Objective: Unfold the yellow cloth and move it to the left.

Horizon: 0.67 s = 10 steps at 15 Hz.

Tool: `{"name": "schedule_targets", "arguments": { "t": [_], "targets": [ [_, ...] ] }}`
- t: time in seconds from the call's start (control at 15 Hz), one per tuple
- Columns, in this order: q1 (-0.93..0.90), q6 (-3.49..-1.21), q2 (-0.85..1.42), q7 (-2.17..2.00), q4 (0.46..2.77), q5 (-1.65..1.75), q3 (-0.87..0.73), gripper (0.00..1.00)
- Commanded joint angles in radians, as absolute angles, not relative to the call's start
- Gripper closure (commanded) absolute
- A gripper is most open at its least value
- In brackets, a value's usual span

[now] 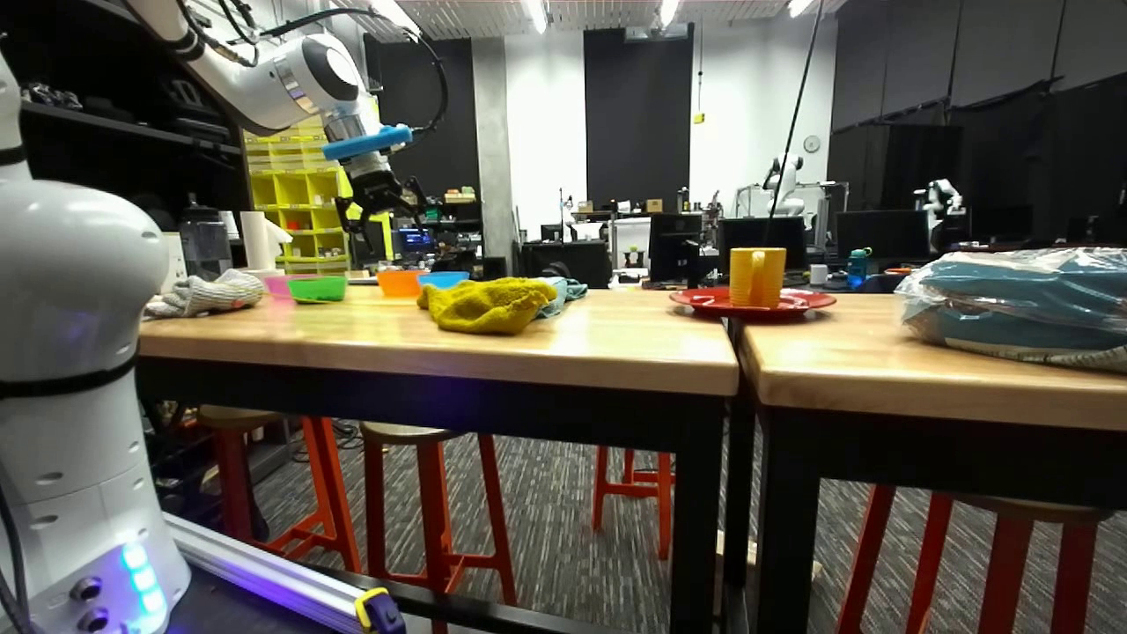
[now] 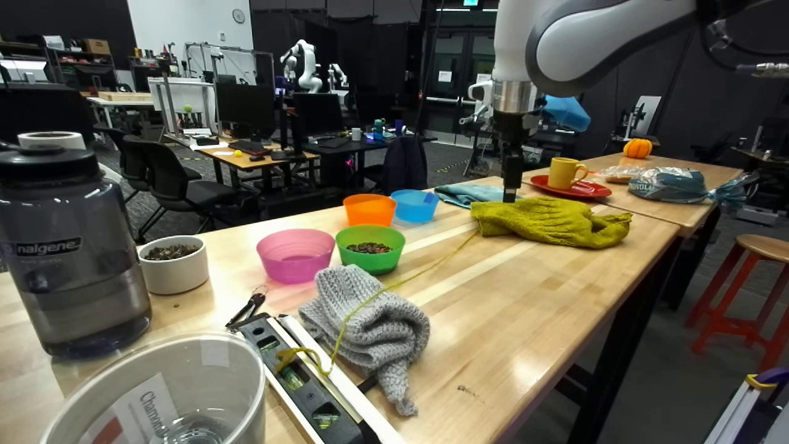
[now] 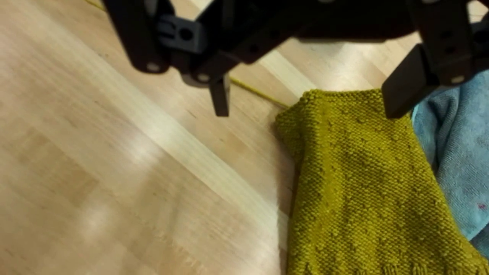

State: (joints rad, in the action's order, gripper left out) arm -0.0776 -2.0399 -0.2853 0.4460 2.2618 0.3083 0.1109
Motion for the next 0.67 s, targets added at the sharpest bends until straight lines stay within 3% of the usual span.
{"name": "schedule_targets", "arguments": {
  "t": [0.0,0.6],
  "targets": [
    [-0.097,-2.036,-0.284,0.447,2.259,0.315,0.095,0.00],
    [-0.087,-2.057,-0.259,0.435,2.260,0.335,0.088,0.00]
  ]
}}
